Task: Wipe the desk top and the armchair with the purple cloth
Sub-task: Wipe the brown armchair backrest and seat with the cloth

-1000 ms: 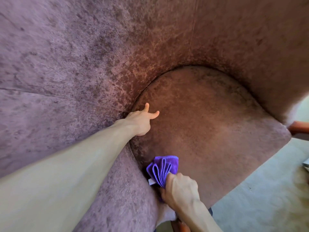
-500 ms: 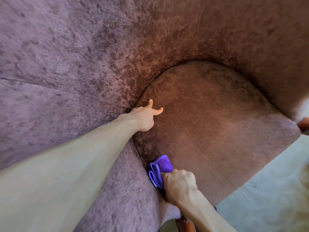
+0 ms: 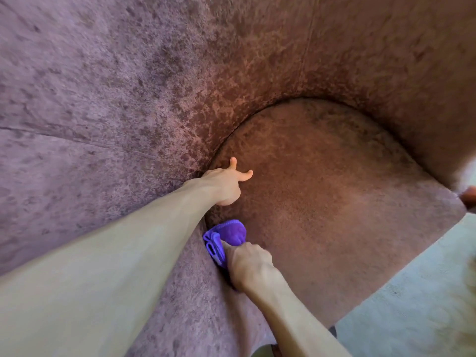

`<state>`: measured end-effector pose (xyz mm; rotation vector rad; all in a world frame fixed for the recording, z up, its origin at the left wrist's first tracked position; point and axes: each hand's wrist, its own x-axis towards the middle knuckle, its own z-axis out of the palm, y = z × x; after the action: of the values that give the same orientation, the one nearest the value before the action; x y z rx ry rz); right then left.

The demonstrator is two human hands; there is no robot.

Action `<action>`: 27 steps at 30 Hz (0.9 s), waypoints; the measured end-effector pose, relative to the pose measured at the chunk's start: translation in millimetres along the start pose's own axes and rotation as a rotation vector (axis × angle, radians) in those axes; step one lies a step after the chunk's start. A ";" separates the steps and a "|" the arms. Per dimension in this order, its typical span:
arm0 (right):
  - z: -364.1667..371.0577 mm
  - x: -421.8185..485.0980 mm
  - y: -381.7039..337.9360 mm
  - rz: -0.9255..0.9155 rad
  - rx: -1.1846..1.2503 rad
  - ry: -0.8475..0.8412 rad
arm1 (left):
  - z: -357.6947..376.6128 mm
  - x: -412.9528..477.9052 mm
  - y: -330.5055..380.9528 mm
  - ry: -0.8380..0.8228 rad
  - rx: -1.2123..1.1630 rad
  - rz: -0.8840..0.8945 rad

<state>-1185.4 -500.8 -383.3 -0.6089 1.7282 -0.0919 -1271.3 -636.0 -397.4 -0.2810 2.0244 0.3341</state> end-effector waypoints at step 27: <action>-30.6 12.1 -9.5 0.107 0.516 -0.052 | -7.3 11.8 2.5 -0.091 -0.088 -0.061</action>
<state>-1212.1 -522.3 -382.6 -0.1362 1.5969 -0.4278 -1283.4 -636.9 -404.5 -0.3750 1.9104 0.3918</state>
